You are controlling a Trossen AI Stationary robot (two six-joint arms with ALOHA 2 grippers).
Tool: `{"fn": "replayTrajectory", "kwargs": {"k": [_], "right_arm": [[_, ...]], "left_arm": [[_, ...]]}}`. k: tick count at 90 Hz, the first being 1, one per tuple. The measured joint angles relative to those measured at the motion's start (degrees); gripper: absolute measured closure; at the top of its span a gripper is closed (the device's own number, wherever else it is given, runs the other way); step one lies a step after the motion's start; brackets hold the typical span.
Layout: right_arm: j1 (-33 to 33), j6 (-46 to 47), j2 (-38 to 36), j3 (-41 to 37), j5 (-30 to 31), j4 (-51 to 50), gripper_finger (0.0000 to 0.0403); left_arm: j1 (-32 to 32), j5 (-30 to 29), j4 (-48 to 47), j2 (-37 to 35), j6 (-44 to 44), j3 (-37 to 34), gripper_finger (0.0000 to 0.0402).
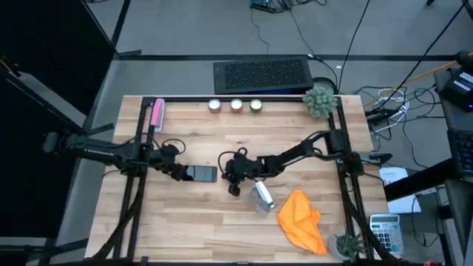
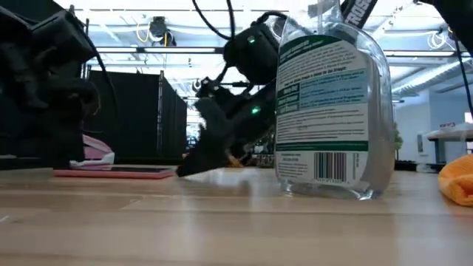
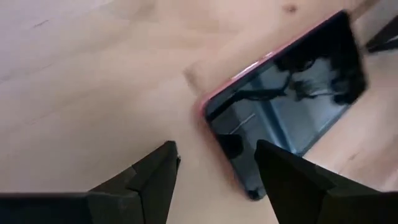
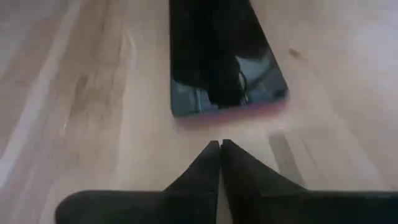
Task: Apply microfiber cloth
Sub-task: Spray the front of the cellphone using spray bottle
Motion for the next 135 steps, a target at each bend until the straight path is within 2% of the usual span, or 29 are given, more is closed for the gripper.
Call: {"fn": "replayTrajectory", "kwargs": {"k": [27, 51, 79, 93, 107, 125, 135], "right_arm": [[0.0, 0.4, 3.0, 3.8, 0.1, -1.2, 0.0403], [0.0, 0.1, 3.2, 3.8, 0.0, -1.1, 0.0403], [0.0, -1.6, 3.6, 3.8, 1.4, 2.3, 0.0403], [0.0, -1.7, 3.6, 3.8, 1.5, 2.5, 0.0403], [0.0, -1.7, 3.7, 3.8, 1.7, 4.1, 0.0403], [-0.1, -1.5, 2.9, 3.8, 1.5, 3.9, 0.0403], [-0.5, -1.3, 0.1, 3.8, 1.3, 0.7, 0.0403]], "left_arm": [[0.0, -0.1, 9.9, 1.3, -2.0, -3.1, 0.0196], [-0.8, -1.4, 14.2, 1.9, -2.6, -4.1, 0.0196], [-1.2, -1.4, 28.2, 2.9, -2.2, -4.0, 0.0196], [-1.2, -2.8, 29.7, 3.0, -0.6, -4.0, 0.02], [-1.3, -3.4, 29.6, 3.0, 1.2, -4.0, 0.025], [-1.3, -4.2, 30.5, 2.9, 5.8, -3.7, 0.0377], [-1.3, -5.0, 30.7, 2.8, 6.9, -3.7, 0.0387]]}}
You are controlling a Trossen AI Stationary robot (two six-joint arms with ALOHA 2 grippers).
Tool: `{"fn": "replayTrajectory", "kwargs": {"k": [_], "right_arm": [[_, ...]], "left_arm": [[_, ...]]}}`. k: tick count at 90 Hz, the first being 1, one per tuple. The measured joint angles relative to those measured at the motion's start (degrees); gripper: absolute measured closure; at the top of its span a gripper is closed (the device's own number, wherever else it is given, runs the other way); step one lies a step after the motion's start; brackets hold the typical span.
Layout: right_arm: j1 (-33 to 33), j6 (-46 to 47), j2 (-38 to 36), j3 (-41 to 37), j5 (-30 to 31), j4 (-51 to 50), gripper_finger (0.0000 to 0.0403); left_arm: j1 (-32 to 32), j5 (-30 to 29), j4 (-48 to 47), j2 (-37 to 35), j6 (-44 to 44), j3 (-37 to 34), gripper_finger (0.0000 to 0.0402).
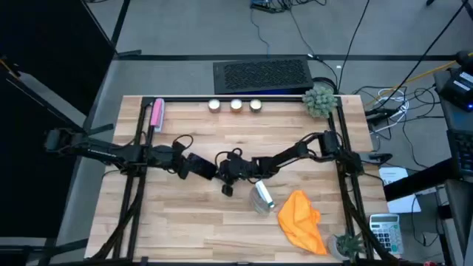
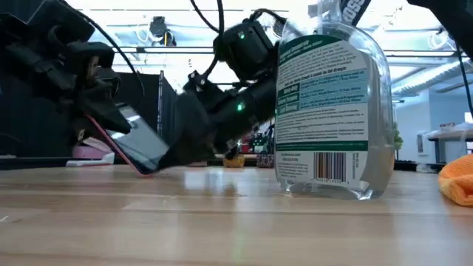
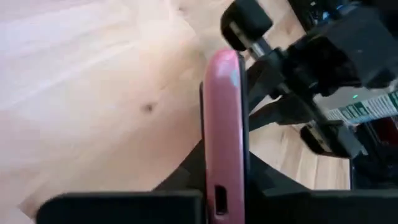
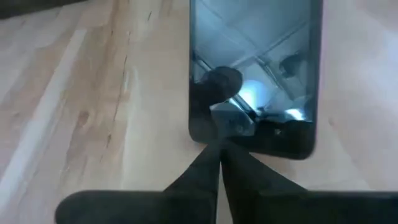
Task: Apply microfiber cloth
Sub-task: Spray the front of the cellphone using spray bottle
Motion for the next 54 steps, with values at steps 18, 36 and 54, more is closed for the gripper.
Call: {"fn": "replayTrajectory", "kwargs": {"k": [18, 36, 54], "right_arm": [[-2.7, -4.1, -12.6, 0.0, 0.1, -17.4, 0.0403], [-5.4, -4.4, -31.7, 0.0, 4.8, -43.9, 0.038], [-3.8, 8.0, -50.2, 0.1, 10.5, -67.0, 0.0316]], "left_arm": [[0.0, -0.6, -0.6, -1.2, 4.0, 1.4, 0.039], [0.0, -0.8, -0.5, -1.3, 9.1, 5.3, 0.0392], [0.0, -2.0, -0.3, -0.9, 14.2, 9.2, 0.0392]]}}
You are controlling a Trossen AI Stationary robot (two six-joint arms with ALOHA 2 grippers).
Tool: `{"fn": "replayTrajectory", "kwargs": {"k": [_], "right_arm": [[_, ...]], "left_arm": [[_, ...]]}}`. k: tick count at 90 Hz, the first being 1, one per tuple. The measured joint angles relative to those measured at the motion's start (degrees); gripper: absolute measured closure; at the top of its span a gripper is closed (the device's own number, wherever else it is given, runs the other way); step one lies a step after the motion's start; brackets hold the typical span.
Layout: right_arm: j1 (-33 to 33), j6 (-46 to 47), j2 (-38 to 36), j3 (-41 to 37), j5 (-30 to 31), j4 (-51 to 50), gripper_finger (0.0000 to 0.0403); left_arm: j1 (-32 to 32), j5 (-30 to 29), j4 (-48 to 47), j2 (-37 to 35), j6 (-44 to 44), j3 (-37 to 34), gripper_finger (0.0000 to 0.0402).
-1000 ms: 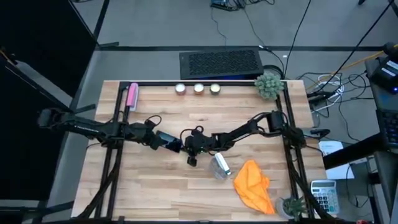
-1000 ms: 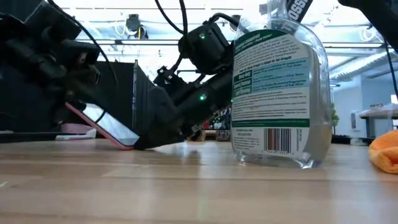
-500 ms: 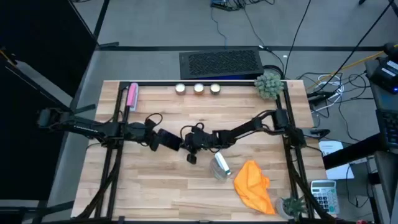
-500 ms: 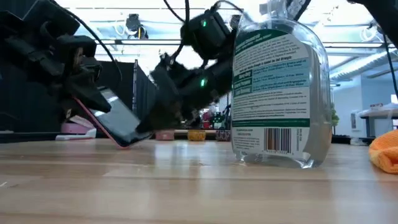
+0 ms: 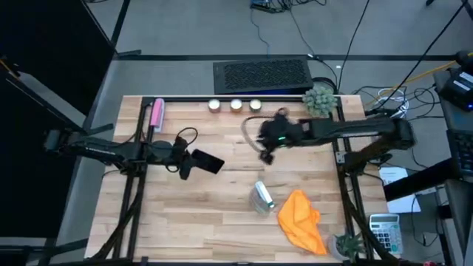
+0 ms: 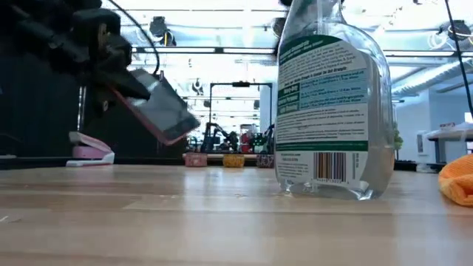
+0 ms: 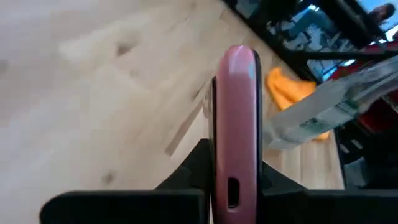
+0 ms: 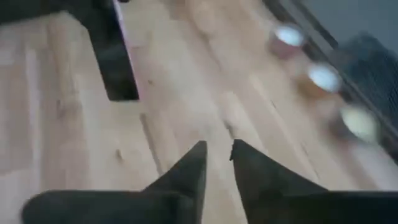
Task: Apply microfiber cloth
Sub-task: Spray the front of the cellphone using spray bottle
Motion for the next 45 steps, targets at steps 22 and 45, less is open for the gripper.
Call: {"fn": "replayTrajectory", "kwargs": {"k": [22, 45], "right_arm": [[17.8, 23.4, -8.1, 0.0, -6.5, -17.8, 0.0249], [43.4, 42.2, -0.6, 0.0, 6.8, -11.7, 0.0246]], "left_arm": [[0.0, -1.5, 0.2, 1.8, 4.1, 3.3, 0.0393], [0.0, -2.1, 5.7, 11.9, 5.5, 6.8, 0.0393]]}}
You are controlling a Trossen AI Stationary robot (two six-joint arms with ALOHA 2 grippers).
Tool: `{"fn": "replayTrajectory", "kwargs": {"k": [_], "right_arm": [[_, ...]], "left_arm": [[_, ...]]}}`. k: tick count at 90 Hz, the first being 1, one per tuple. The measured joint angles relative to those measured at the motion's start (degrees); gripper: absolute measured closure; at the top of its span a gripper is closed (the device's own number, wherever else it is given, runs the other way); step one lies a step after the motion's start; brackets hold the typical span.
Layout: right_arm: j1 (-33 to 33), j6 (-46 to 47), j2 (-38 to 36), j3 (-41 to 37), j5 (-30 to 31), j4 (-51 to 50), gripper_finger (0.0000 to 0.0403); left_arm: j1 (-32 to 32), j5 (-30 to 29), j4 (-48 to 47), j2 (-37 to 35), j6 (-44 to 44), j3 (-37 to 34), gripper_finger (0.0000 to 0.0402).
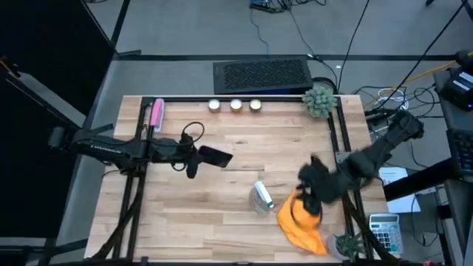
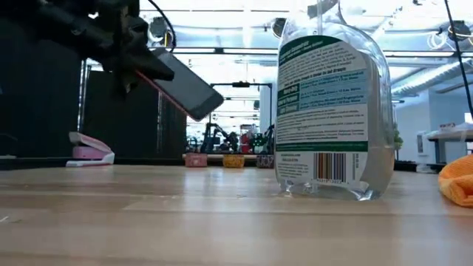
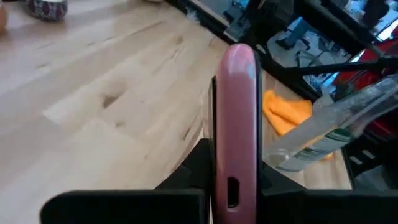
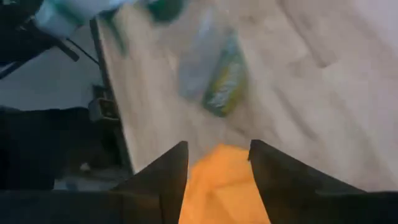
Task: Apply microfiber cloth
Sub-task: Spray the front of the cellphone using spray bottle
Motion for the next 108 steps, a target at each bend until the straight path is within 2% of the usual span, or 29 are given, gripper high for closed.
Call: {"fn": "replayTrajectory", "kwargs": {"k": [15, 26, 33, 39, 56, 83, 94, 108], "right_arm": [[7.7, 2.2, 13.3, 0.0, 7.9, 14.6, 0.0252], [8.1, -1.4, 23.3, 0.0, 11.8, 30.6, 0.0255], [7.5, -3.9, 28.2, 0.0, 16.0, 38.7, 0.0255], [6.9, -5.3, 31.2, 0.0, 18.5, 41.8, 0.0255], [4.7, -5.3, 33.7, -0.1, 22.0, 38.8, 0.0255], [4.7, 2.4, 26.6, -0.1, 22.0, 17.6, 0.0255], [4.2, 2.4, 25.1, -0.1, 23.2, 16.1, 0.0255], [4.0, 3.5, 24.7, -0.1, 19.6, 15.5, 0.0255]], "left_arm": [[0.0, 0.8, 6.4, 8.9, 2.4, 3.9, 0.0393], [0.0, 1.5, 13.5, 14.7, 4.4, 7.6, 0.0393], [0.0, 2.4, 13.4, 18.5, 5.9, 10.7, 0.0393], [-0.2, 4.0, 13.2, 22.1, 7.2, 12.9, 0.0393], [-1.4, 7.5, 13.5, 28.1, 7.3, 16.9, 0.0393], [-6.7, 9.0, 11.9, 27.7, 5.6, 17.0, 0.0393], [-8.7, 8.8, 11.4, 27.7, 5.3, 17.1, 0.0393], [-9.9, 8.9, 10.5, 27.7, 3.8, 17.1, 0.0393]]}}
